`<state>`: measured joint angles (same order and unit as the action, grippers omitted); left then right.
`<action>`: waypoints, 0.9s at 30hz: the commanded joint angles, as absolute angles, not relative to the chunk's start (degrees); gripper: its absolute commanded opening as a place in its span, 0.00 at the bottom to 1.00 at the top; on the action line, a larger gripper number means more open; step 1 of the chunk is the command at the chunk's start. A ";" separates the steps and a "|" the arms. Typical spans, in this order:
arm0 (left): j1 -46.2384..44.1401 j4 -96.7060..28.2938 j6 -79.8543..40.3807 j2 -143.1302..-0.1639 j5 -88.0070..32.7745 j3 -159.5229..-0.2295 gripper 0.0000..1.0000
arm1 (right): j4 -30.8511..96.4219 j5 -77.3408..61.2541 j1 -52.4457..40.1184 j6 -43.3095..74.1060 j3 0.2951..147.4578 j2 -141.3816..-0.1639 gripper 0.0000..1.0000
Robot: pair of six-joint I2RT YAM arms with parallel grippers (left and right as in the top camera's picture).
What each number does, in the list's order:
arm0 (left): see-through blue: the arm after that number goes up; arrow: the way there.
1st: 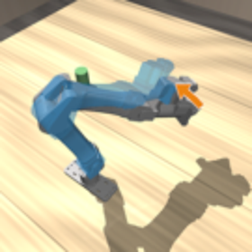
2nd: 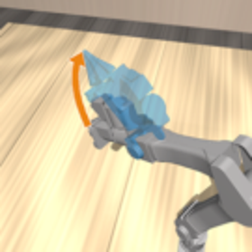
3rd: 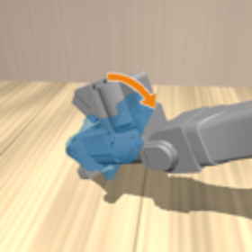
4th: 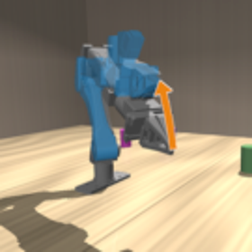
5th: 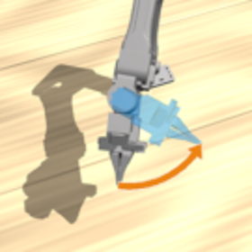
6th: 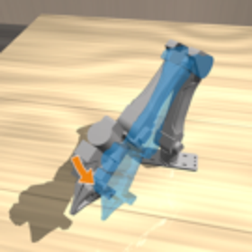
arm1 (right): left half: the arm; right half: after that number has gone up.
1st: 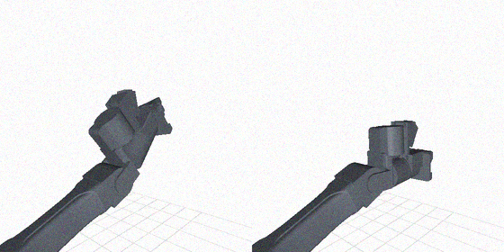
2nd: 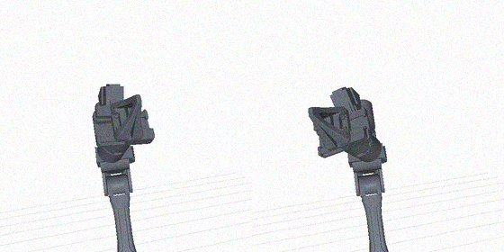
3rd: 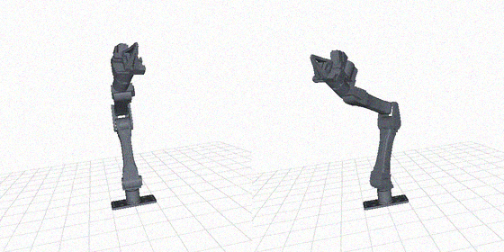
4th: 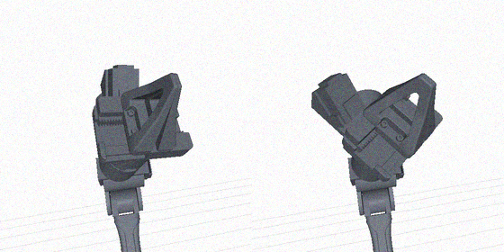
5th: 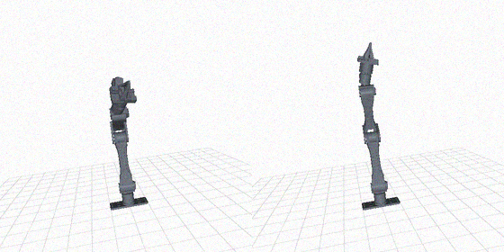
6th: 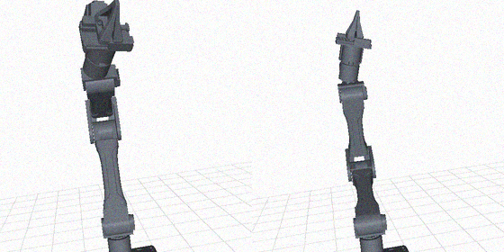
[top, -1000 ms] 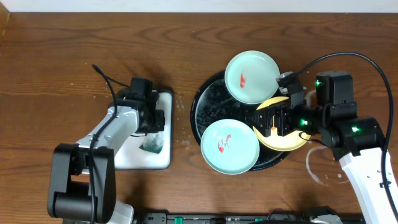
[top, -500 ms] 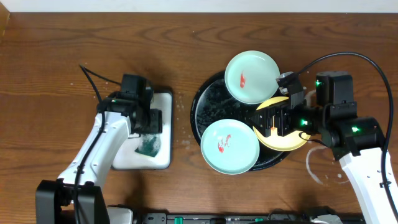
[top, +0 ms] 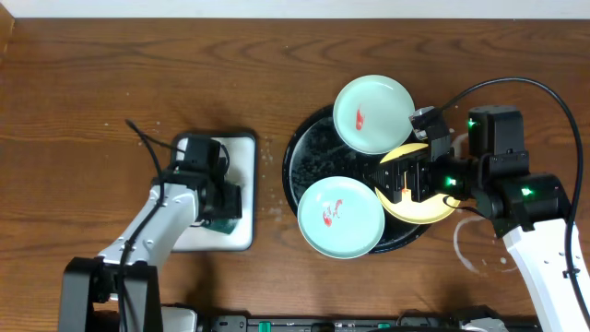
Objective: Clean dirty plates on tray and stack at the side
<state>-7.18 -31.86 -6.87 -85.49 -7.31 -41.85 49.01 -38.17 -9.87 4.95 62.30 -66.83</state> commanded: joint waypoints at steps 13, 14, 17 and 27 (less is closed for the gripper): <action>-7.14 -32.49 -7.53 -85.80 -6.79 -44.58 0.08 | 49.10 -38.85 -9.85 4.23 63.20 -66.24 0.99; -7.16 -33.30 -7.53 -85.78 -6.79 -45.65 0.12 | 49.10 -38.85 -9.85 4.23 63.20 -66.24 0.99; -7.16 -36.07 -7.53 -85.21 -6.79 -49.30 0.42 | 49.12 -38.85 -9.85 4.21 63.20 -66.24 0.99; -7.16 -40.23 -7.53 -84.66 -6.83 -51.29 0.62 | 49.12 -38.85 -9.85 4.21 63.20 -66.24 0.99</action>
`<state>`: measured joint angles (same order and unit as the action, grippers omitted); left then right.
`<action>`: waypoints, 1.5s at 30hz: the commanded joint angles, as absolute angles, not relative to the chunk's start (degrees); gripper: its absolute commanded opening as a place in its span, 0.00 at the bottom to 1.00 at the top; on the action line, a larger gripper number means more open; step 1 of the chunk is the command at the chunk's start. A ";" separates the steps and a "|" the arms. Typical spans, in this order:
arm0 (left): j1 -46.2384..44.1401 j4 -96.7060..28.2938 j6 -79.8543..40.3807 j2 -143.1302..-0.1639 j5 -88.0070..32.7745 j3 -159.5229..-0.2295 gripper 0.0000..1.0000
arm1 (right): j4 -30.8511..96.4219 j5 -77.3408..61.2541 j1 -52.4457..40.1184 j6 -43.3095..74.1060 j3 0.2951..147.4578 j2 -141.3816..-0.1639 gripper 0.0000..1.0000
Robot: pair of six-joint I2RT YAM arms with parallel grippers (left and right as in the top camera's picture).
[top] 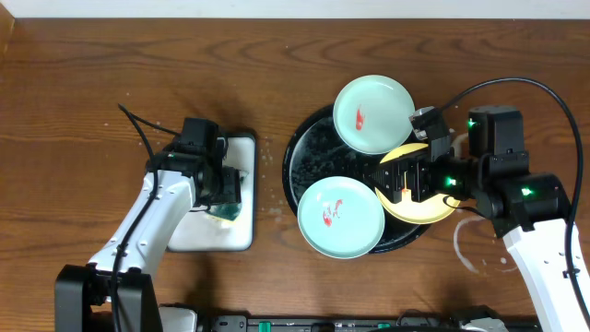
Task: Clean dirty plates on tray and stack at the side
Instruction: 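Carry the sponge to the front pale green plate with the left gripper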
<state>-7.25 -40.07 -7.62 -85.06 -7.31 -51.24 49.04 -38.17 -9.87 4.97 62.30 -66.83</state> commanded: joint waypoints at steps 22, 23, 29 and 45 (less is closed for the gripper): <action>-7.31 -31.29 -7.33 -92.51 -6.81 -47.62 0.07 | 49.12 -38.79 -9.85 4.19 63.18 -66.24 0.99; -7.31 -32.60 -7.33 -91.81 -6.81 -48.45 0.07 | 49.15 -38.39 -9.85 4.21 63.18 -66.24 0.99; -7.31 -42.48 -7.33 -85.97 -3.31 -55.70 0.08 | 52.64 -24.91 -9.85 5.28 63.16 -66.41 0.91; -7.62 -48.21 -10.24 -72.86 -18.90 -59.96 0.07 | 54.70 -18.70 -15.22 14.52 49.98 -77.10 0.54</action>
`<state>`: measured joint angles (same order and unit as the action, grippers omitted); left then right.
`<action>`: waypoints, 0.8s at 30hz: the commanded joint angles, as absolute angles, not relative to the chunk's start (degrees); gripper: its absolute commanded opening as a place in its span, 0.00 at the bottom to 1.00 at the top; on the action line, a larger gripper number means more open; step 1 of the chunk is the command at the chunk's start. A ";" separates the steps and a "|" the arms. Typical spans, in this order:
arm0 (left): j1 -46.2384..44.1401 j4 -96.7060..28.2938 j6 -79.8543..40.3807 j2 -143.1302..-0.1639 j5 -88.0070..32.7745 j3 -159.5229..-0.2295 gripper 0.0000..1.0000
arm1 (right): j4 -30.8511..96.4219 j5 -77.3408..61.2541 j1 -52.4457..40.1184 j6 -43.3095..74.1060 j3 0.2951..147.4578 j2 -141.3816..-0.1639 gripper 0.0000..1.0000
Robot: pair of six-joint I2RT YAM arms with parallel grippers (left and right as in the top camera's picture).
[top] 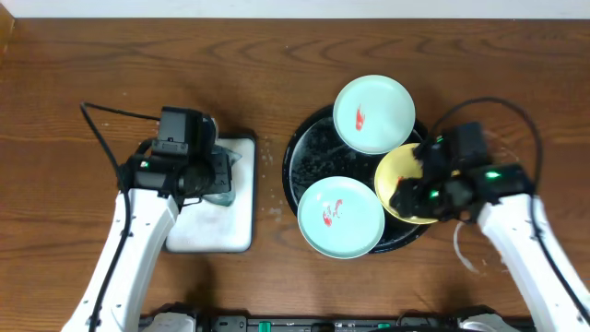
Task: Clean dirty plates on tray and stack at the side
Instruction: 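Carry the sponge to the front pale green plate with the left gripper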
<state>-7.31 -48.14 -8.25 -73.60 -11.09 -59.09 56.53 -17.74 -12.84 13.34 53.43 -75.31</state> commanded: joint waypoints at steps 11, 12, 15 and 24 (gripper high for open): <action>-16.19 -48.38 -11.94 -72.90 -21.02 -59.96 0.07 | 35.99 -10.39 -20.34 21.45 41.80 -87.35 0.29; -17.08 -48.36 -11.94 -72.90 -20.99 -59.96 0.08 | 35.35 -10.09 -20.34 22.35 41.76 -88.38 0.27; -19.29 -48.14 -12.05 -72.97 -20.99 -59.96 0.07 | 33.21 -10.09 -20.34 24.08 41.76 -90.39 0.19; -23.38 -45.34 -14.79 -72.99 -20.95 -59.96 0.07 | 26.63 -6.44 -20.32 29.28 41.78 -91.00 0.01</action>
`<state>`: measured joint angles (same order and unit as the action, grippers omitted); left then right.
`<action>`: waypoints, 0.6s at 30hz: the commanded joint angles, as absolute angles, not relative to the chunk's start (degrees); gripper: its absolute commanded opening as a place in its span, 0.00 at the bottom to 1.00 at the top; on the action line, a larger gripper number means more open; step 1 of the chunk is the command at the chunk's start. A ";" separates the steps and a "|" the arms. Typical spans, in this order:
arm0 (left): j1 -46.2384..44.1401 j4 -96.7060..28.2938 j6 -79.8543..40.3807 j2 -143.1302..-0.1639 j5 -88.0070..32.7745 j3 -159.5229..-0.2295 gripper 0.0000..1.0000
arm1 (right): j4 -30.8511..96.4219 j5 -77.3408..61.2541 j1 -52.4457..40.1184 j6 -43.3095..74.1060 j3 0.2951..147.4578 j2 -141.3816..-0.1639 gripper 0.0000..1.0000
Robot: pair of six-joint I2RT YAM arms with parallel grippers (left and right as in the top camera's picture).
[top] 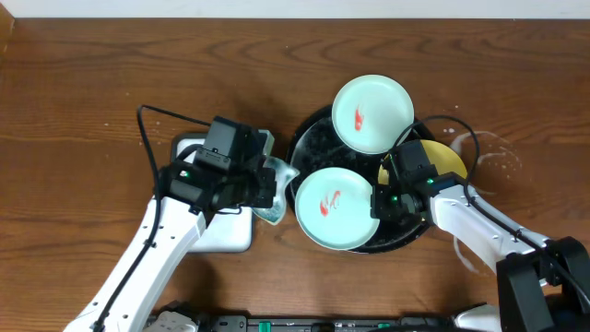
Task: Clean dirty plates on tray and stack at the side
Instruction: 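Carry the sponge to the front pale green plate with the left gripper, then scrub the front pale green plate with the sponge in the left gripper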
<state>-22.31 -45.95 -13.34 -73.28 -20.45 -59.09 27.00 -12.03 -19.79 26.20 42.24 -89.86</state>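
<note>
Two pale green plates with red smears lie on the black round tray (309, 148): the far plate (371, 113) and the near plate (334, 207). A yellow plate (447, 159) shows partly behind my right arm. My right gripper (380, 201) is at the near plate's right rim and seems shut on it, though the wrist hides its fingers. My left gripper (267, 189) is shut on a pale cloth (279, 177), just left of the near plate at the tray's left edge.
A white pad (221, 232) lies on the wooden table left of the tray, partly under my left arm. White smears mark the wood at the right (493, 152). Cables loop off both arms.
My left gripper has moved right with the cloth, from over the white pad to the tray's left edge. My right gripper has moved from the yellow plate to the near green plate's rim. That plate has shifted slightly left.
First my left gripper was down on the white pad and my right gripper sat over the yellow plate. The left then stood higher over the pad with the cloth in it. Now the cloth is beside the near green plate and my right gripper is at that plate's rim.
</note>
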 commanded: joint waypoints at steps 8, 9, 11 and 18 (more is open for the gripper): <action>-26.52 -40.56 -16.93 -75.72 -20.32 -59.92 0.08 | 23.18 6.74 -20.32 29.52 41.78 -90.98 0.01; -26.79 -39.97 -17.39 -76.71 -20.34 -59.90 0.07 | 22.63 6.85 -20.32 28.53 41.78 -91.00 0.01; -27.66 -38.15 -18.63 -79.18 -20.34 -59.90 0.07 | 22.15 6.17 -20.36 26.87 41.78 -90.98 0.01; -33.67 -27.51 -23.53 -90.21 -20.36 -59.90 0.07 | 22.11 5.28 -20.36 24.53 41.78 -91.00 0.01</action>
